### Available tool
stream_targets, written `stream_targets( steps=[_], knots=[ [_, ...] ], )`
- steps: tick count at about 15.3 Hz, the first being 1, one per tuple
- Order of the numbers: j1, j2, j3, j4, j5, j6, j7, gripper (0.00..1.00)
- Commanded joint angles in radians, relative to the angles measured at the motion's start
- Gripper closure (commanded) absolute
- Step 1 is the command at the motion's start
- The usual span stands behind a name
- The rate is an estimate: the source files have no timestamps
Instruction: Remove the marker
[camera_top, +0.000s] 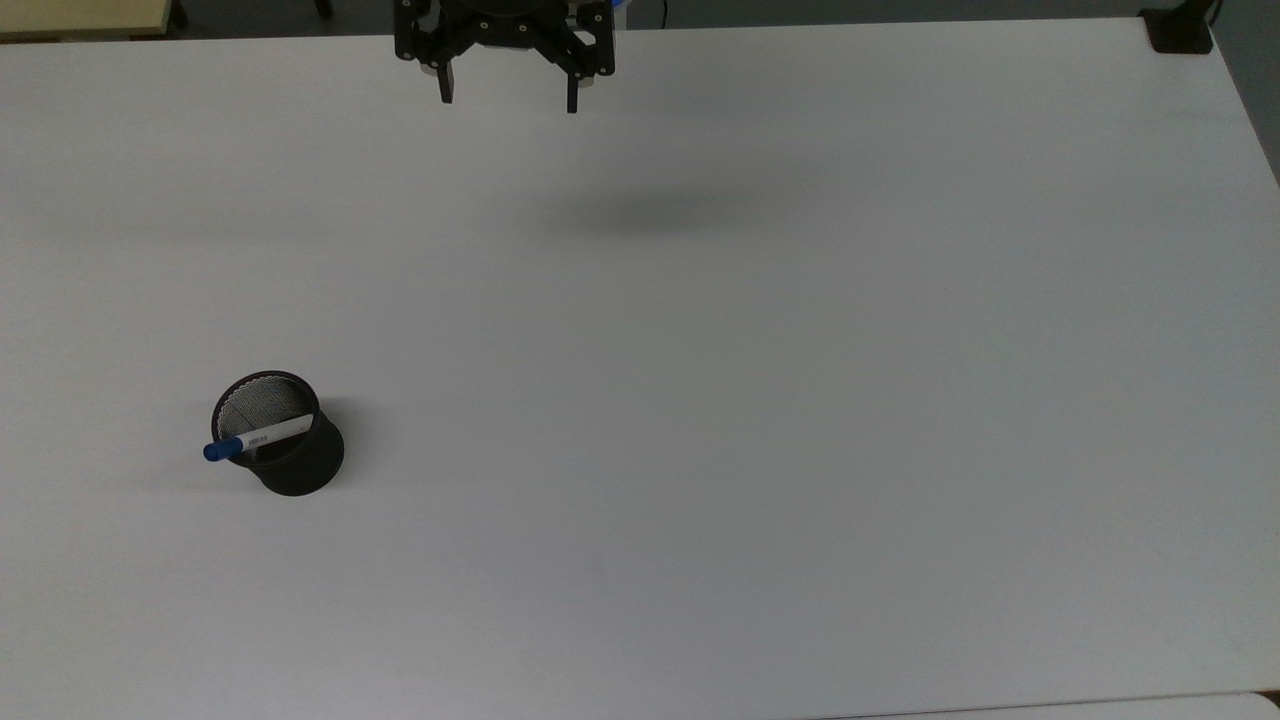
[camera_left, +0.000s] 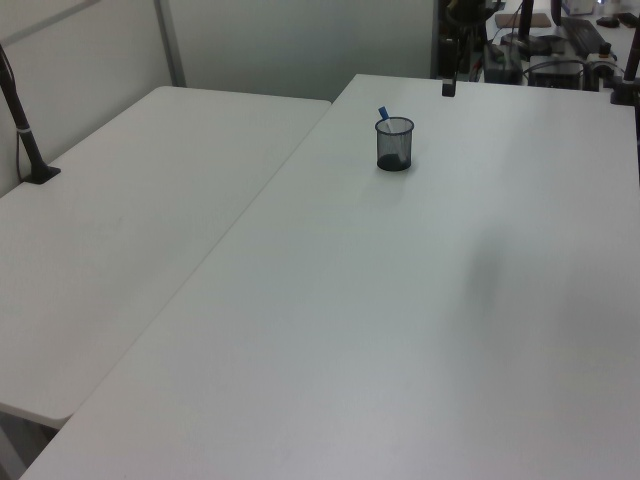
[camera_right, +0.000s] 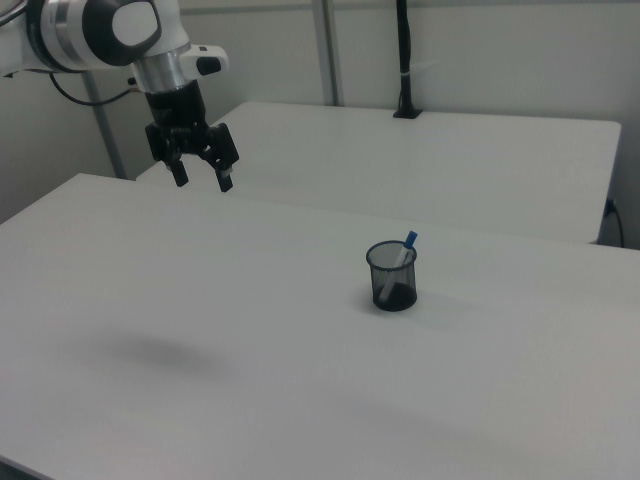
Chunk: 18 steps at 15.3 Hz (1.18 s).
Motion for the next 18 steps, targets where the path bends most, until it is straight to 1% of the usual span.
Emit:
stream_targets(
  steps=[1,3,9,12,14,17,18],
  knots=[
    [-0.003,-0.006,-0.013,-0.009,0.024,-0.004,-0.026,0.00],
    [-0.005,-0.005,-0.013,-0.008,0.034,-0.002,-0.026,0.00],
    [-0.006,0.011,-0.016,-0.003,0.034,0.015,-0.032,0.00],
    [-0.055,0.027,-0.019,-0.005,0.033,0.096,-0.029,0.00],
    [-0.071,0.052,-0.024,-0.003,0.021,0.146,-0.026,0.00],
    [-0.120,0.099,-0.025,-0.003,0.008,0.240,-0.027,0.00],
    [-0.147,0.119,-0.025,-0.003,0.002,0.286,-0.027,0.00]
  ],
)
